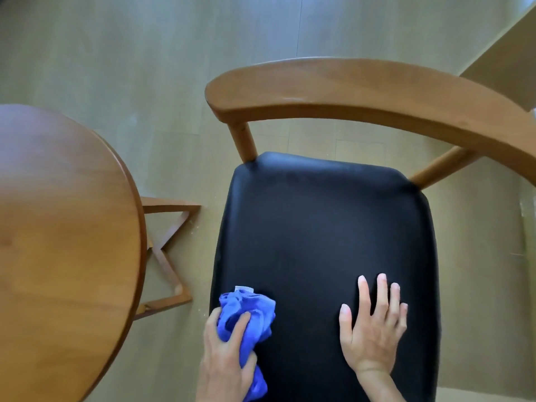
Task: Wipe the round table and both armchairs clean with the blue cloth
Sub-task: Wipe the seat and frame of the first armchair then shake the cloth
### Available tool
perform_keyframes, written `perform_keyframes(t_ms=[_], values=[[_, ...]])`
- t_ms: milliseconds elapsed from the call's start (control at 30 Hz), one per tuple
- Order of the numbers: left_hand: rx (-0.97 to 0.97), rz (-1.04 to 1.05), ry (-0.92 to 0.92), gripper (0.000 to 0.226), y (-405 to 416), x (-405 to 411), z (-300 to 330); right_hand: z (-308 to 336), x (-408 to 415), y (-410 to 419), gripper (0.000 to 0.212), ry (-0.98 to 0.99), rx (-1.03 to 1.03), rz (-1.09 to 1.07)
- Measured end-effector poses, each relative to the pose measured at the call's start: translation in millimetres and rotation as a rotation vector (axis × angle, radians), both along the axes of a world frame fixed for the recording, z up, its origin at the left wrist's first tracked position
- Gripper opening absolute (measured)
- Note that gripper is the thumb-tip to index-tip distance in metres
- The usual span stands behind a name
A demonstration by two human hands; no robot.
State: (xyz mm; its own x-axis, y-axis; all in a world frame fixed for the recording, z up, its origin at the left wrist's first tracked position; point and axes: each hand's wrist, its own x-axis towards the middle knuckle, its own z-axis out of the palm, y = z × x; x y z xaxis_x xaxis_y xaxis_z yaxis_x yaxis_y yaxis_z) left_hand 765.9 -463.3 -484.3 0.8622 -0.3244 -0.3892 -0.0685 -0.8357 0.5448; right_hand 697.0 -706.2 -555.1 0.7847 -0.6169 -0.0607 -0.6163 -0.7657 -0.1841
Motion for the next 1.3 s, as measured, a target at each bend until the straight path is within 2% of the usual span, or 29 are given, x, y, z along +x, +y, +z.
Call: perform_keyframes(t_ms=[100,167,300,367,433,533,633,733,833,933,1033,1100,1200,1300], values=[[-0.089,-0.009,-0.128,0.074,-37.1,44.1,-1.2,0.9,0.8,0.8,0.061,-0.007,-0.008,0.005],[-0.09,0.004,-0.184,0.063,-81.3,93.6,-3.5,1.5,1.4,0.6,0.061,-0.009,-0.019,0.011],[0.09,0.025,-0.351,0.05,-183.3,202.8,-13.0,-1.0,0.7,0.4,0.062,-0.015,-0.02,0.009],[0.174,-0.019,-0.347,0.049,-218.3,230.8,-12.1,-2.7,0.7,0.2,0.062,-0.022,-0.013,0.008],[0.226,-0.055,-0.331,0.05,-229.4,224.7,-8.4,-2.7,1.1,0.0,0.062,-0.018,-0.018,0.019],[0.164,-0.174,-0.284,0.052,-206.7,161.3,-0.4,-0.9,0.4,-0.3,0.062,-0.004,-0.016,0.018],[0.067,-0.394,-0.198,0.058,-149.5,93.0,14.6,0.2,1.0,0.4,0.063,0.011,-0.016,0.017],[0.041,-0.505,-0.221,0.067,-84.7,85.6,15.1,0.9,0.7,-1.1,0.062,0.017,0.0,0.017],[0.076,-0.421,-0.244,0.062,-64.1,111.0,12.5,1.2,1.0,-0.6,0.062,0.018,0.018,0.008],[0.139,-0.215,-0.209,0.048,-94.9,112.7,8.3,2.1,1.9,-0.6,0.062,0.034,0.033,0.02],[0.154,-0.058,-0.128,0.052,-131.6,82.4,5.3,9.7,3.0,-0.6,0.06,0.033,0.062,0.014],[0.152,-0.084,-0.077,0.056,-153.9,59.1,6.2,21.2,6.9,0.3,0.057,0.03,0.11,0.004],[0.02,-0.074,0.031,0.056,-163.2,56.0,14.0,42.7,20.5,-0.8,0.042,-0.013,0.261,-0.139],[-0.163,-0.054,0.064,0.049,-123.2,80.6,18.8,70.0,54.8,11.7,0.05,-0.145,0.463,-0.321]])
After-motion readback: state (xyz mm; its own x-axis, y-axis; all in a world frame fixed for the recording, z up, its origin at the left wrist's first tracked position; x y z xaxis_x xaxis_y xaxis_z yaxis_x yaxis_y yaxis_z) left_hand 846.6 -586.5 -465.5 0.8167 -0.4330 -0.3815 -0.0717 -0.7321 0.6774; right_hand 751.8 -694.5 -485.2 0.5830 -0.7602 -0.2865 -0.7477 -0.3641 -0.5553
